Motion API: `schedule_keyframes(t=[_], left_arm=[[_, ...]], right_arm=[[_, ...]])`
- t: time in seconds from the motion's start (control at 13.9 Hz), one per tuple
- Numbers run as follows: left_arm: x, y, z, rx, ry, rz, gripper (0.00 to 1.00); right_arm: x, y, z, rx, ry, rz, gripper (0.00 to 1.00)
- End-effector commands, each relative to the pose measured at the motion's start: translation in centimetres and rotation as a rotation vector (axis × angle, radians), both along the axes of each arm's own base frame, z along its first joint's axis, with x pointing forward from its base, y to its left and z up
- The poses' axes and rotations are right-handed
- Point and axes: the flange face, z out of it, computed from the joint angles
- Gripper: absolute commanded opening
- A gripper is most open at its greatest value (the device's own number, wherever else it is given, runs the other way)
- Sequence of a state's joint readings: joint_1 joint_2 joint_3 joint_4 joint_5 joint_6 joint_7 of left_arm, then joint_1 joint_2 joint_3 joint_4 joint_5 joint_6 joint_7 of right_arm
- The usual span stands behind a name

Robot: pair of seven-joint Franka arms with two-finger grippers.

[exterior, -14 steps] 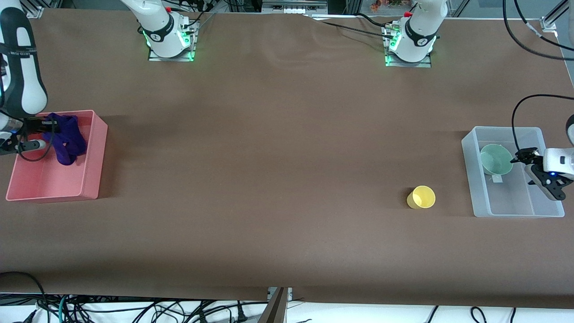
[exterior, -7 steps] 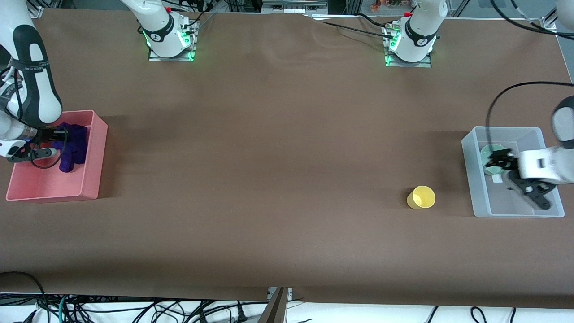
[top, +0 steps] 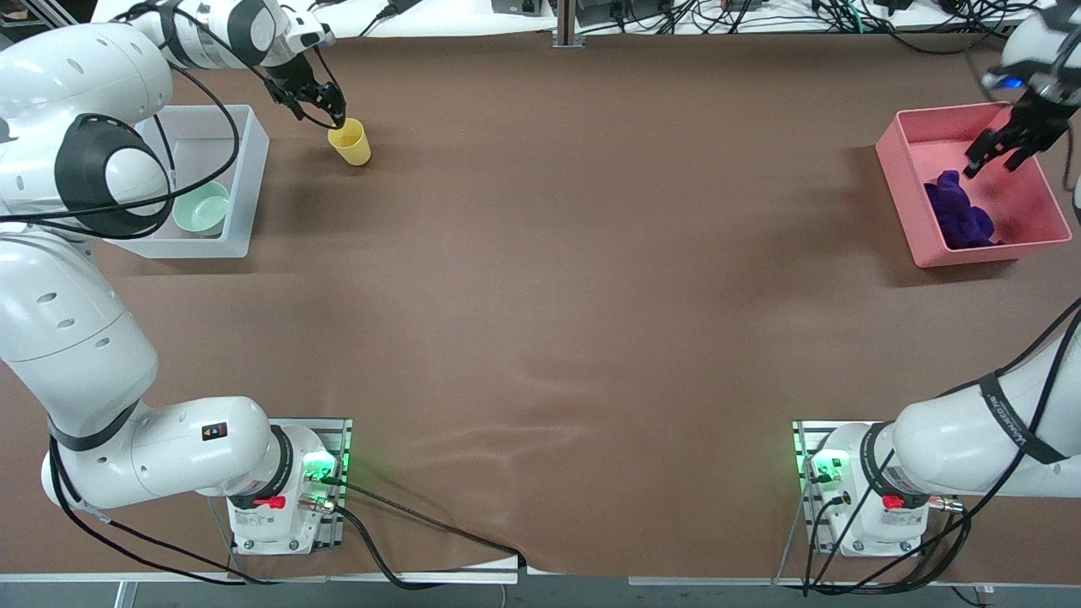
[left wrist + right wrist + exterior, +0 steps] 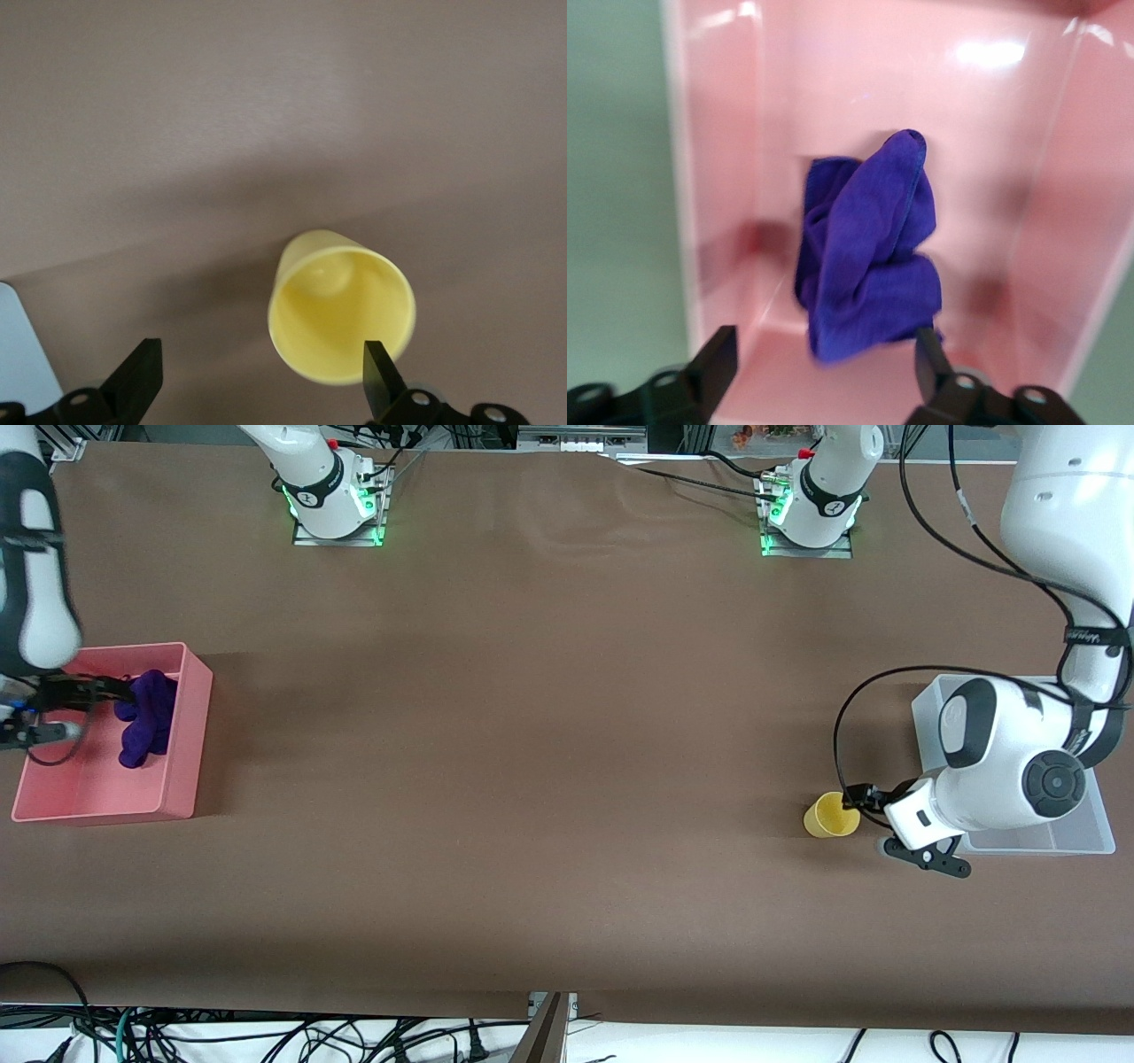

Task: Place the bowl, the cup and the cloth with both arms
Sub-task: 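Release the bowl and reach the yellow cup while the right gripper withdraws, then grasp the yellow cup and lift it with the left gripper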

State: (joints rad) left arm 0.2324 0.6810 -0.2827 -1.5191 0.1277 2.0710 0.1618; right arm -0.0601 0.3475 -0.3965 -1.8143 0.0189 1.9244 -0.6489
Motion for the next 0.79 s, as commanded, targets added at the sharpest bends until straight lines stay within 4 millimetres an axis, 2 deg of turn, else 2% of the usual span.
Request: schedule_keyframes(t=[0.0, 0.07, 0.22, 0.29, 0.36, 0.5, 0.72], left_arm=[[0.8, 0.4, -0.5, 0.014, -0.012, 0.073, 0.84], [0.4, 0.2, -1.8, 0.017, 0.013, 0.116, 0.69], [0.1, -0.1, -3.4, 0.010, 0.042, 0.173, 0.31], [0.0, 0.0, -3.8, 0.009, 0.051, 0.181, 0.05], [-0.1, 0.2, -4.2, 0.006, 0.057, 0.184, 0.00], [-0.1, 0.2, -4.2, 0.005, 0.058, 0.178, 0.00], [0.0, -0.3, -3.2, 0.005, 0.063, 0.179, 0.00]], right_arm=[[0.8, 1.4, 8.2, 0.052, 0.015, 0.011, 1.00], [1.0, 2.9, 10.0, 0.062, 0.001, 0.026, 1.00], [0.8, 5.0, 13.4, 0.070, -0.051, 0.063, 1.00], [0.7, 6.2, 14.6, 0.076, -0.062, 0.080, 1.00], [0.8, 7.4, 15.7, 0.072, -0.080, 0.067, 1.00], [1.0, 11.1, 17.4, 0.055, -0.084, 0.016, 1.00], [1.4, 19.4, 21.2, -0.007, -0.076, -0.022, 1.00]])
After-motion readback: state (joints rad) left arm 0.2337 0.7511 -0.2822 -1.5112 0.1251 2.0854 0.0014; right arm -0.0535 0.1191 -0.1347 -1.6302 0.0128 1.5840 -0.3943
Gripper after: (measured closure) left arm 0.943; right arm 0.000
